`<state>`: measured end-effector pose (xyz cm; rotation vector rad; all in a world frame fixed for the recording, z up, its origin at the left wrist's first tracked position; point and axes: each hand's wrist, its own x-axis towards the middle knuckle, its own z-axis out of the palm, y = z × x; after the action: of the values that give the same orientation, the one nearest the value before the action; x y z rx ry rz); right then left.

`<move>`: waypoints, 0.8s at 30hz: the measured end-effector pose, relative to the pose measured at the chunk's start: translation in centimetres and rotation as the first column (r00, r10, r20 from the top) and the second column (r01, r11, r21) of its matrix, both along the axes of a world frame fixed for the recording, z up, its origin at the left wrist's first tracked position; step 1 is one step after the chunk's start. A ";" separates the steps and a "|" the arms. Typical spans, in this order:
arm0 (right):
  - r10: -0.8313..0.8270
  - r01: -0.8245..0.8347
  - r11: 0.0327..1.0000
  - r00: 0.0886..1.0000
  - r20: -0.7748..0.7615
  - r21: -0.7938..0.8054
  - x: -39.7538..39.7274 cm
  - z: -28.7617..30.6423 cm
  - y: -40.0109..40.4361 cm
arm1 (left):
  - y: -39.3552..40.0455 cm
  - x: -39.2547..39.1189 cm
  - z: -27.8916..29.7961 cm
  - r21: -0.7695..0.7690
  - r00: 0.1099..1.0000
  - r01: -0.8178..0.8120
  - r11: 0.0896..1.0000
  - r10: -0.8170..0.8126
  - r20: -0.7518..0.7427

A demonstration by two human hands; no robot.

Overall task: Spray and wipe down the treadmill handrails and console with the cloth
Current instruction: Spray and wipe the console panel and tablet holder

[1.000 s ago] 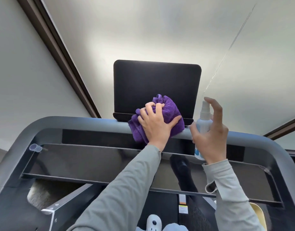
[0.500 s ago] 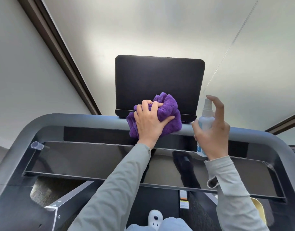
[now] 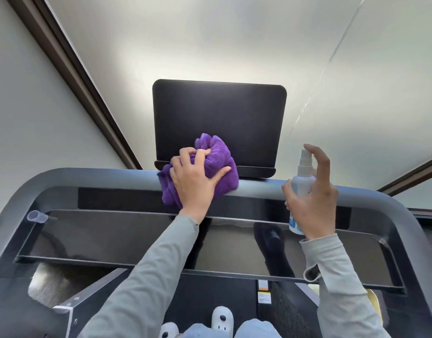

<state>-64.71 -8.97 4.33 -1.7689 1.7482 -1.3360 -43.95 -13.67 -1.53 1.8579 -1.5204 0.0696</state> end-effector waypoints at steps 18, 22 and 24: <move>-0.012 0.012 0.999 1.000 -0.002 -0.029 -0.7 -0.6 0.1 | 1.8 7.7 0.1 0.137 0.991 -0.059 0.989 0.074 -0.110; 0.047 -0.048 0.997 0.999 -0.013 -0.053 0.7 -1.0 0.6 | 3.0 4.5 -0.2 0.169 0.987 -0.103 0.980 0.122 -0.104; 0.091 -0.092 0.994 0.996 -0.026 -0.058 1.8 -0.9 0.9 | 3.3 3.2 -0.3 0.183 0.990 -0.057 0.981 0.078 -0.114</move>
<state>-62.96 -8.09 3.39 -1.8800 1.6337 -1.3479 -40.72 -10.37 -1.81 2.0170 -1.4193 -0.1511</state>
